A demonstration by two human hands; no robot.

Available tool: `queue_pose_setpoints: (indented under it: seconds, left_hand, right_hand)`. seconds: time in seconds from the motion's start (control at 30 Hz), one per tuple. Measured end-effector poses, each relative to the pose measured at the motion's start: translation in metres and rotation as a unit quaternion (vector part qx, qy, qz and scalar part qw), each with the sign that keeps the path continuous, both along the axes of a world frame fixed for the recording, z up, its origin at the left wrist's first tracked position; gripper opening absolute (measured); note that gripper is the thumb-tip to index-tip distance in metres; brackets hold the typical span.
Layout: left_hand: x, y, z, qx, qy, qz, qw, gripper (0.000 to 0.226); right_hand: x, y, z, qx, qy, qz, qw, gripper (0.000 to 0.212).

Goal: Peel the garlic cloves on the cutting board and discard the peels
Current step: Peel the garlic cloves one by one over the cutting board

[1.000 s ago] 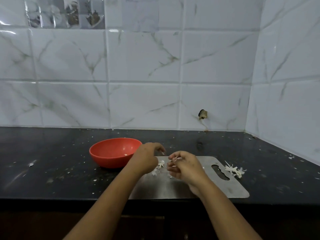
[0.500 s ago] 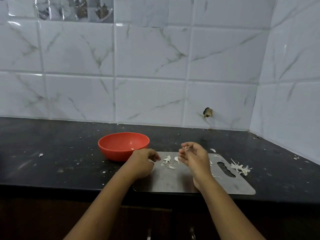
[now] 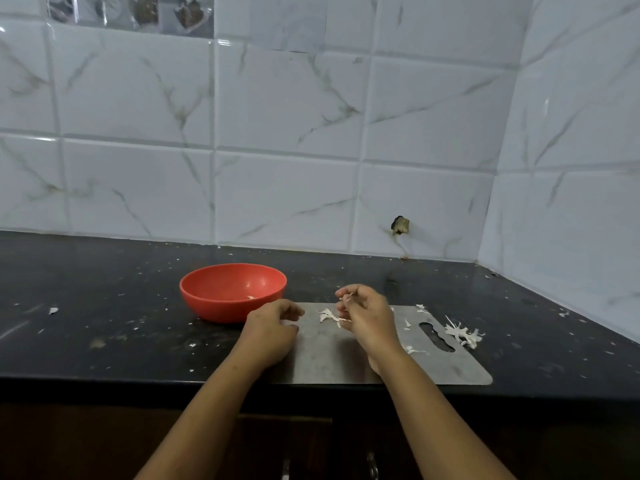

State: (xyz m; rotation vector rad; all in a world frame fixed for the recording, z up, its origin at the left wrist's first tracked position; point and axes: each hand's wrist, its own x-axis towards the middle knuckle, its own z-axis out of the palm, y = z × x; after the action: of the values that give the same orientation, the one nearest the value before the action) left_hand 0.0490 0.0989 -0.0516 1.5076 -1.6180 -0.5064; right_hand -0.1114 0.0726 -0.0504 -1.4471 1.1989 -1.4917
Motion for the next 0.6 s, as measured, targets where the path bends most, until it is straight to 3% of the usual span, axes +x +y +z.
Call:
queue_pose_setpoints:
  seconds: [0.13, 0.27, 0.37, 0.47, 0.6]
  left_hand:
    - [-0.009, 0.002, -0.002, -0.019, 0.026, 0.005, 0.999, 0.009]
    - [-0.011, 0.004, -0.004, -0.050, 0.029, 0.020, 0.998, 0.015]
    - [-0.011, 0.005, -0.007, -0.057, 0.019, 0.035, 0.998, 0.003]
    - [-0.011, 0.005, -0.012, -0.067, -0.010, 0.032, 0.997, 0.016]
    - [-0.013, 0.006, -0.013, -0.092, -0.038, 0.029, 0.995, 0.015]
  right_hand:
    - [-0.020, -0.001, 0.004, 0.019, 0.015, 0.013, 1.000, 0.015]
    - [-0.026, 0.001, 0.003, 0.008, 0.138, 0.031, 0.990, 0.018]
    - [-0.025, 0.004, 0.000, -0.007, 0.210, 0.027, 0.977, 0.024]
    - [-0.025, 0.004, -0.003, -0.029, 0.281, 0.004, 0.959, 0.015]
    - [-0.025, 0.004, -0.005, -0.057, 0.381, 0.002, 0.923, 0.009]
